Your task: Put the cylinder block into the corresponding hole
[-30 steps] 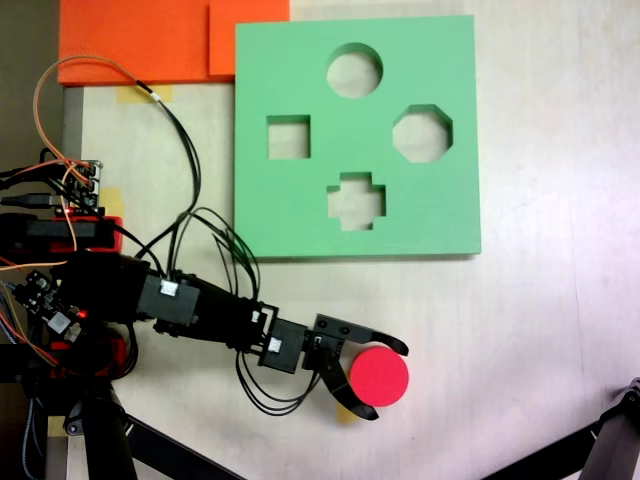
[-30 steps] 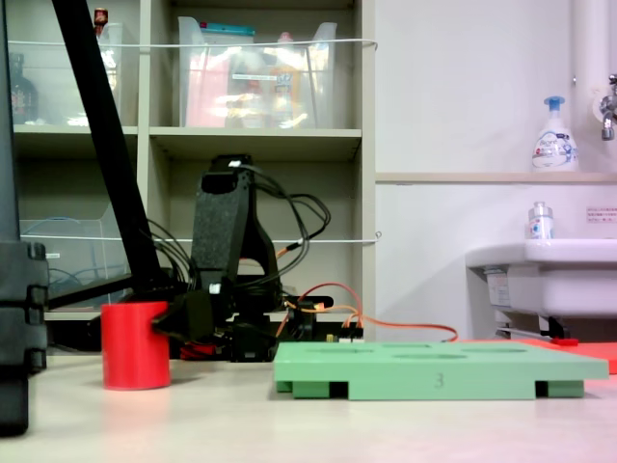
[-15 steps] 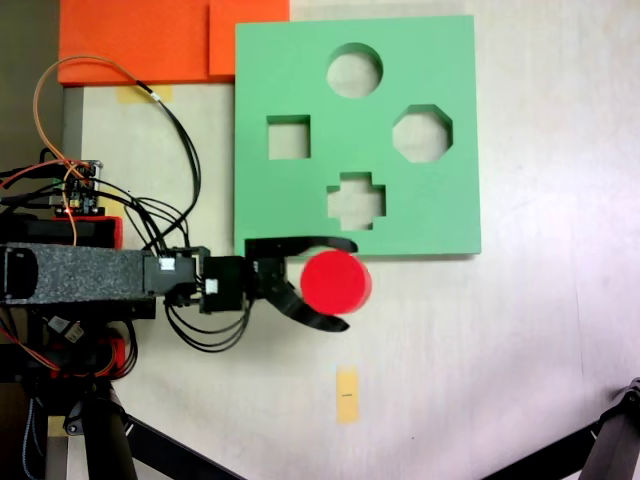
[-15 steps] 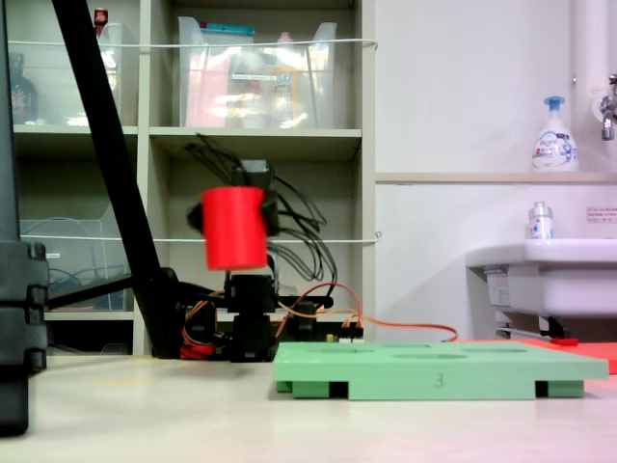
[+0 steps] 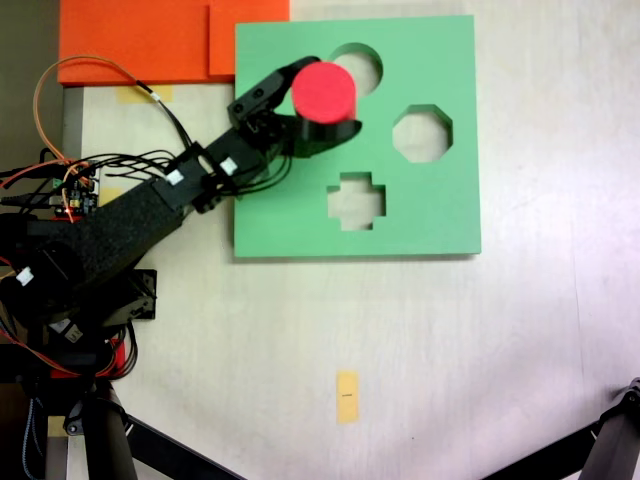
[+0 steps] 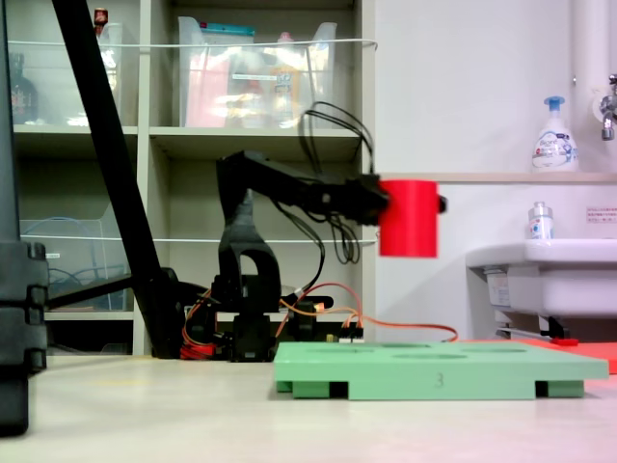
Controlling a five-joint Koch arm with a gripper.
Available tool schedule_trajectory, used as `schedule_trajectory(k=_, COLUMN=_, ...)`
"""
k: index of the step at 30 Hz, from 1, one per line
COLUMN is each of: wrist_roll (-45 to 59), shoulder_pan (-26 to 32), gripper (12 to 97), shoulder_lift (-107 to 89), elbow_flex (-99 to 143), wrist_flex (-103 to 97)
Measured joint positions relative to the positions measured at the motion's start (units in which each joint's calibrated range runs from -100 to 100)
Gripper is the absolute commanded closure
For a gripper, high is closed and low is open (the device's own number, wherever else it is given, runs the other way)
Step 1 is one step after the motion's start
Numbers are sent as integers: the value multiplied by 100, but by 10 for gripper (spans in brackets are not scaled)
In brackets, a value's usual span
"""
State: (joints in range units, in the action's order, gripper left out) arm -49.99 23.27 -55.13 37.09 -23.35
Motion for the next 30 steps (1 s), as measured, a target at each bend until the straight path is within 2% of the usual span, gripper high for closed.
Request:
schedule_trajectory(k=5, wrist_roll=0, shoulder_pan=186, gripper=781, shoulder_lift=1929, elbow_flex=-265, wrist_flex=0)
schedule_trajectory(k=17, wrist_roll=0, shoulder_pan=347, gripper=781, shoulder_lift=4665, elbow_flex=-1979, wrist_flex=-362)
schedule_trajectory(k=30, wrist_roll=5, shoulder_pan=396, gripper=781, shoulder_lift=5267, elbow_flex=-2322, wrist_flex=-362)
